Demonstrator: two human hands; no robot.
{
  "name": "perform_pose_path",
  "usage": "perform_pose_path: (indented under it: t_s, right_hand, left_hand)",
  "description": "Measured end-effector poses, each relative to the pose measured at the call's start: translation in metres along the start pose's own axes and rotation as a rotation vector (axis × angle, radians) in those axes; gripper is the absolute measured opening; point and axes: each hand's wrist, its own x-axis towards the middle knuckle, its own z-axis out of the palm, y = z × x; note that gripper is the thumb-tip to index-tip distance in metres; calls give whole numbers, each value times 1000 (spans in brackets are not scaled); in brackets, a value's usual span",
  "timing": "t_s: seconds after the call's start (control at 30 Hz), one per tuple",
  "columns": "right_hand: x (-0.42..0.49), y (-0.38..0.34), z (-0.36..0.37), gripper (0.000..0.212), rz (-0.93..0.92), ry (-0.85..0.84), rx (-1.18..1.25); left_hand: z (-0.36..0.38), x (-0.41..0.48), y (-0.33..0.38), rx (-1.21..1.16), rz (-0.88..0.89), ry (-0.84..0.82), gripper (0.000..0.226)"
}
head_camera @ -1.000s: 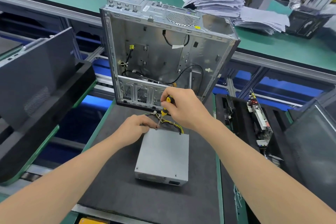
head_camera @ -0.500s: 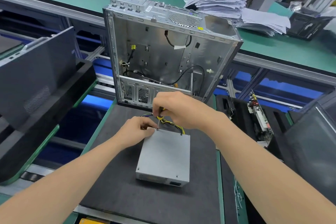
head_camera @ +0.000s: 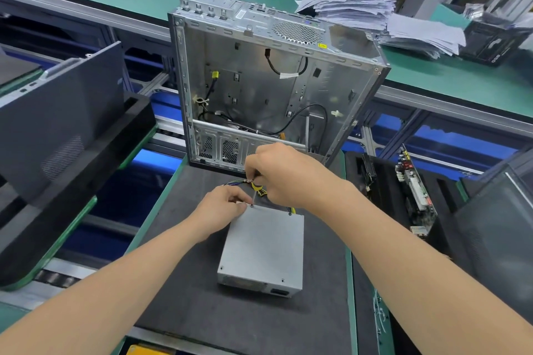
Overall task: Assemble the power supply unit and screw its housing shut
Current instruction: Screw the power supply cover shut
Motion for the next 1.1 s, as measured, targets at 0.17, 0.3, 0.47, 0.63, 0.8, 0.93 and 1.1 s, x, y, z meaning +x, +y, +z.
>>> perform_pose_path:
  t_s: [0.17,0.3,0.47,0.63,0.8,0.93,1.1]
  right_hand:
    - [7,-3,13,50,367,139,111]
    - [8,0,7,47,301,133,92]
    - [3,9,-5,13,-41,-100,258]
    - [7,15,-10,10,-20,-75,135]
    - [12,4,8,50,365,89,111]
    - [8,3,8,51,316,126,28]
    - [3,15,-9,16,-91,-109,218]
  left_hand:
    - [0,-1,1,-27,-19,-32,20]
    - [0,-4,-3,-140,-30,-55,18]
    - [2,-5,-4,-296,-38,-73,16]
    - [2,-3,-6,-344,-57,-96,18]
    - [4,-3,-8,-362,-46,-93,13]
    - [4,-2,-8,-369,-38,-80,14]
    - [3,-2,-7,-372,-49,-85,9]
